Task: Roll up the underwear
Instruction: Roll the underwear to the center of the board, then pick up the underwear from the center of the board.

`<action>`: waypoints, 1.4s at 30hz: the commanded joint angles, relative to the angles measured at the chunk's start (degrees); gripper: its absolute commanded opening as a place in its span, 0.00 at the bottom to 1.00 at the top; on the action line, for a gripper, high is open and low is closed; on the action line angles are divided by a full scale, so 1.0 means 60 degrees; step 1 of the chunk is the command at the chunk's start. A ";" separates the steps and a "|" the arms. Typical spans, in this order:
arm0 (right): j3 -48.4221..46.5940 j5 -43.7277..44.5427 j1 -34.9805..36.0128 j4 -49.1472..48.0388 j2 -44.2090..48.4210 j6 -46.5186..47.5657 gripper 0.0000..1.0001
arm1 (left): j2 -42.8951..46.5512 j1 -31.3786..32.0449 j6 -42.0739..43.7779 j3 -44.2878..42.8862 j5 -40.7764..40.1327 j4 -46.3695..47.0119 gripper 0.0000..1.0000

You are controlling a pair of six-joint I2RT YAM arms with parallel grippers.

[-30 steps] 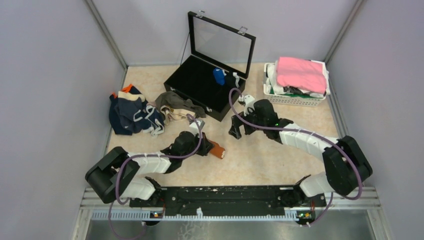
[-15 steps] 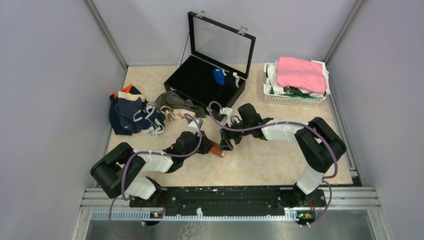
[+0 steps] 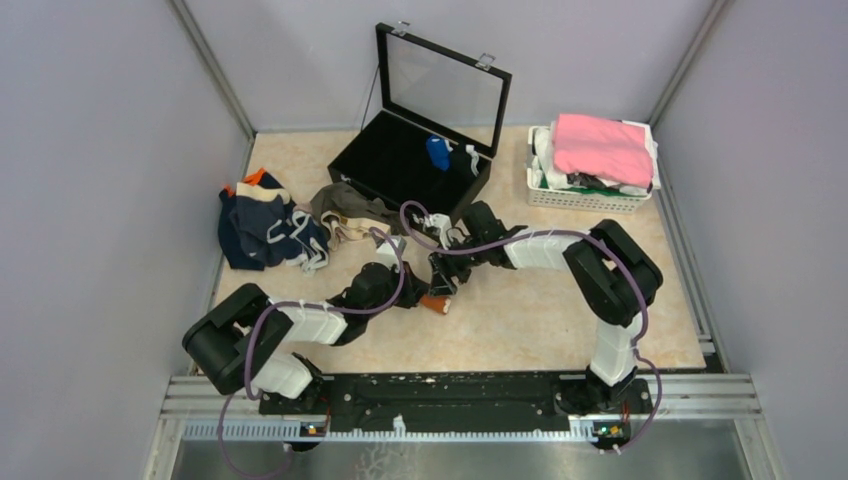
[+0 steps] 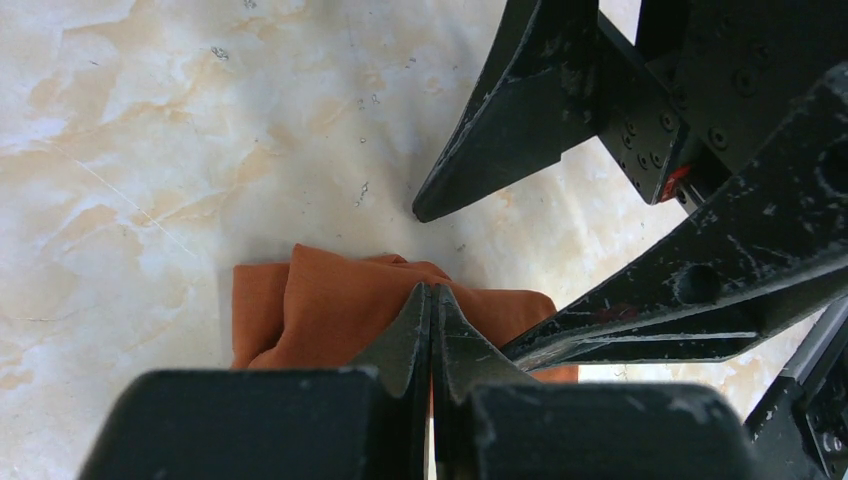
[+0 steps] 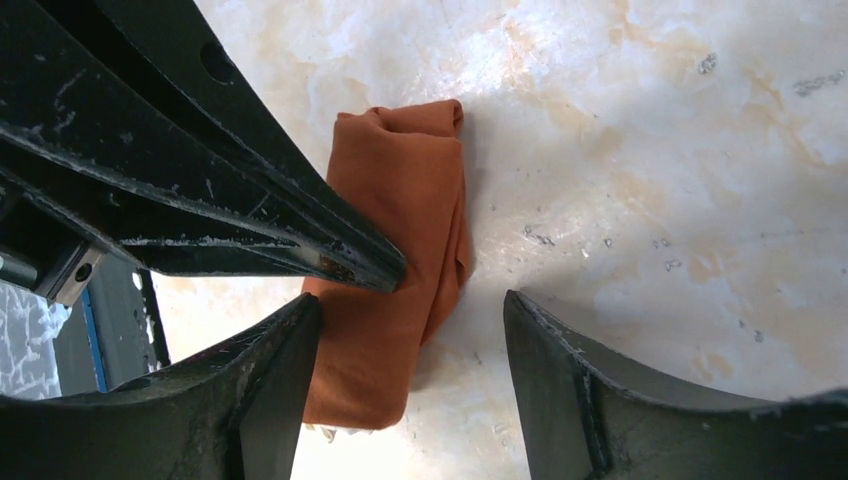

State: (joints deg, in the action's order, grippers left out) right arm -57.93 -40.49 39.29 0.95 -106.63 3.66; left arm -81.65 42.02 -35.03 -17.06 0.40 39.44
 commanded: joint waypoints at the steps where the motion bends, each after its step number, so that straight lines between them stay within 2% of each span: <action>1: -0.0282 -0.0228 0.0170 0.0416 -0.0393 0.0313 0.65 | -0.0409 -0.0043 0.0345 0.0250 -0.0217 -0.1461 0.00; 18: -0.0276 -0.0313 0.0330 0.1225 -0.1039 0.0295 0.38 | -0.0296 -0.0042 0.0418 0.0250 -0.0216 -0.1498 0.00; 25: -0.0254 -0.0312 0.0335 0.1189 -0.1332 0.0048 0.17 | -0.0011 -0.0045 0.0407 0.0235 -0.0371 -0.1674 0.00; 31: 0.0048 -0.0302 0.0326 0.0880 -0.1174 -0.0215 0.00 | 0.1265 -0.0045 0.0331 -0.0269 -0.0714 -0.2710 0.00; 37: 0.0924 0.0331 0.0334 -0.0044 -0.0008 -0.0392 0.00 | 0.3324 -0.0059 0.0455 -0.1383 -0.1571 -0.4547 0.01; 39: 0.1313 0.0759 0.0376 -0.0569 0.0559 -0.0390 0.00 | 0.3837 -0.0060 0.0490 -0.1621 -0.1948 -0.5007 0.05; 42: 0.2212 0.1747 0.0712 -0.1755 0.1767 -0.0204 0.00 | 0.4365 -0.0060 0.0491 -0.1815 -0.2617 -0.5709 0.17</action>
State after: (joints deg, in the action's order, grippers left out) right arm -50.87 -40.82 41.17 -4.19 -103.66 -0.01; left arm -59.55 41.95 -32.95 -24.84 -8.64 12.67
